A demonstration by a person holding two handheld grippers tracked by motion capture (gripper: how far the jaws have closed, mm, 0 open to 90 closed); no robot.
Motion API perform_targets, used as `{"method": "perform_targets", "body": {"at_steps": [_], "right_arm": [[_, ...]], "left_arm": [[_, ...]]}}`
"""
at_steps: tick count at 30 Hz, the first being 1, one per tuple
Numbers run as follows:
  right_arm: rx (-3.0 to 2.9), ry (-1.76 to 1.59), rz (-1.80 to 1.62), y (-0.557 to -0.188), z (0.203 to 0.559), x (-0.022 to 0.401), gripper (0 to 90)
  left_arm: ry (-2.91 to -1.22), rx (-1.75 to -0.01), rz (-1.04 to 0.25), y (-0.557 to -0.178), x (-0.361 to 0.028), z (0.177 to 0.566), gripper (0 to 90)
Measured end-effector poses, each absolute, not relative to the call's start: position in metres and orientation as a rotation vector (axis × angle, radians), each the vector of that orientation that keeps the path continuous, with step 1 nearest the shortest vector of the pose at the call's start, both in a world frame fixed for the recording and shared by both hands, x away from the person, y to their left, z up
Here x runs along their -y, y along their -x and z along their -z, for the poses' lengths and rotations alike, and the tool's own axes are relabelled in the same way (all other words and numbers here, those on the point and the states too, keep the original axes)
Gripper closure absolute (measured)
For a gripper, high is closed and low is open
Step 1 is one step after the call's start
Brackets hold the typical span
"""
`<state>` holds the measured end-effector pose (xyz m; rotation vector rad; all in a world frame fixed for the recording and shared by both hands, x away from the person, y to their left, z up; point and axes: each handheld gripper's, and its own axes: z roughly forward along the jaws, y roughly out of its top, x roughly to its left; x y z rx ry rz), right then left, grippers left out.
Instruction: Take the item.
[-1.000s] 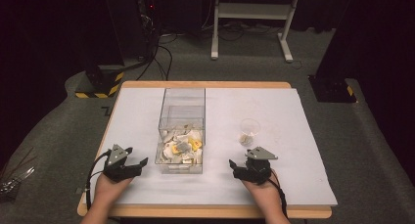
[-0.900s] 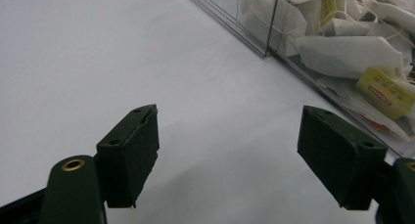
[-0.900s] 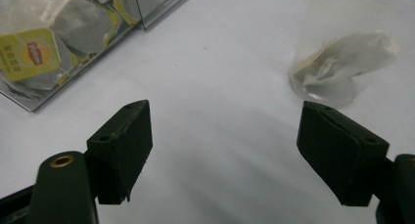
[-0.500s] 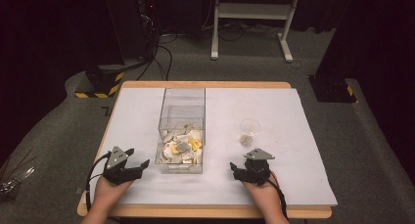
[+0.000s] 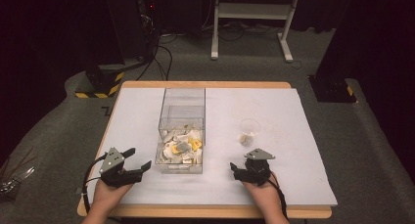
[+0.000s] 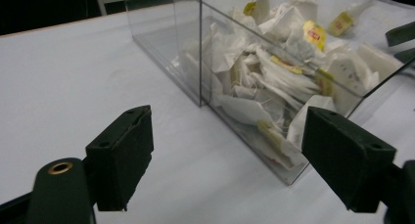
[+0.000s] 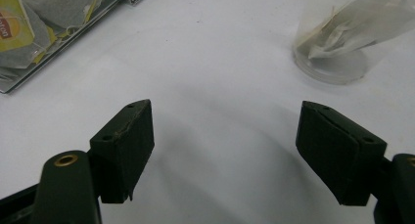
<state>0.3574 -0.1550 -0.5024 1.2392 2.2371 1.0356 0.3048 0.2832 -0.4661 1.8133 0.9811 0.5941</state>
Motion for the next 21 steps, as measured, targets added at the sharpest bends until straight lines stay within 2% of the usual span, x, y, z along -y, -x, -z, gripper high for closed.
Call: {"method": "perform_targets", "body": {"at_steps": [21], "right_arm": [[-2.235,-1.250,-1.047,-0.358,0.503,0.157,22.5]], "left_arm": [[-1.817,-0.885,-0.530,-0.296,-0.262,0.461,16.8]]}}
